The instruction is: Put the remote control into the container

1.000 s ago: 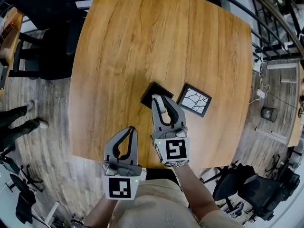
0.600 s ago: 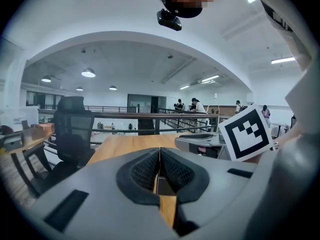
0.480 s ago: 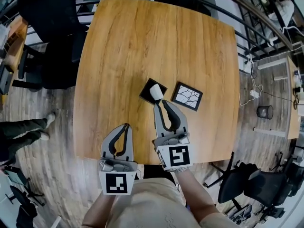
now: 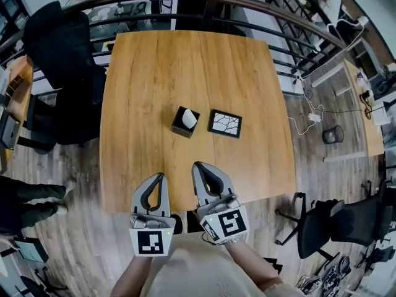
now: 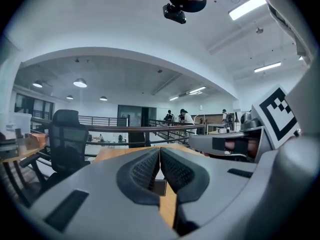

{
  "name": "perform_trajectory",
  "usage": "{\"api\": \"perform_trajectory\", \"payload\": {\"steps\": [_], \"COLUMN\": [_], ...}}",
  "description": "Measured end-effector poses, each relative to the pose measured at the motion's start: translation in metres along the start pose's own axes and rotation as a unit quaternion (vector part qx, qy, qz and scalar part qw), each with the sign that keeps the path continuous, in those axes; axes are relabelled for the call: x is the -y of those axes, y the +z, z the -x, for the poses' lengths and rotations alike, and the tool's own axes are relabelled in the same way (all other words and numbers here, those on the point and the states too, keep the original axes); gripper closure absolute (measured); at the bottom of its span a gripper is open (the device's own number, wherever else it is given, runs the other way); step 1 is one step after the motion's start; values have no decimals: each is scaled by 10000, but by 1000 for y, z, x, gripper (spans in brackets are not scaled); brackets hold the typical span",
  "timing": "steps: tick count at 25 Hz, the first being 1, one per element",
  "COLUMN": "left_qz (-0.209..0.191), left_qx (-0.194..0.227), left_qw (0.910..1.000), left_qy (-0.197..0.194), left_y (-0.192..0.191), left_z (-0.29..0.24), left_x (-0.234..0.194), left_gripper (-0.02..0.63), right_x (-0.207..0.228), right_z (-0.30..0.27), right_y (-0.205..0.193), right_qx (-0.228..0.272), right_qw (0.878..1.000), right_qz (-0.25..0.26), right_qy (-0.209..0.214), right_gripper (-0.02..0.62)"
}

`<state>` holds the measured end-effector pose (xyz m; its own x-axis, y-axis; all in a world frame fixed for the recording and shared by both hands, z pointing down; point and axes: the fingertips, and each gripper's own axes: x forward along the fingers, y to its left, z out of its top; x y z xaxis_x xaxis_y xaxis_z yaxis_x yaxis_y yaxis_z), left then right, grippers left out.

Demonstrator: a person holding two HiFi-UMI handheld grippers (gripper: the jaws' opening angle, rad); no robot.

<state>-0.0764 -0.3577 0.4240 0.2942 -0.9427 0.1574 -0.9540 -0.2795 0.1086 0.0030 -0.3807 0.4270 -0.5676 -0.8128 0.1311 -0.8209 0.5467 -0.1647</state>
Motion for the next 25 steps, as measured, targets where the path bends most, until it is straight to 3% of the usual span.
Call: {"api": "perform_trajectory", "payload": {"steps": [6, 11, 17, 25], "left_qz": [28, 15, -12, -6], "left_qx": [262, 419, 648, 459], "left_qw": [9996, 9991, 9971, 9963], "left_qy": [-33, -112, -406, -723], "left_y": [22, 33, 46, 36], "left_z": [45, 65, 74, 69], "left_x": [3, 6, 21, 29], "left_gripper": [592, 592, 592, 592], "right_x": [-53, -76, -84, -77], "right_z": [48, 62, 75, 79], "right_y": [31, 46, 48, 44], "right_qx": [240, 480, 500, 358], "right_qw": [9990, 9980, 9976, 9976], "right_qz": [367, 387, 474, 506], "right_qy": [122, 132, -49, -304], "right_gripper": [577, 577, 577, 577]}}
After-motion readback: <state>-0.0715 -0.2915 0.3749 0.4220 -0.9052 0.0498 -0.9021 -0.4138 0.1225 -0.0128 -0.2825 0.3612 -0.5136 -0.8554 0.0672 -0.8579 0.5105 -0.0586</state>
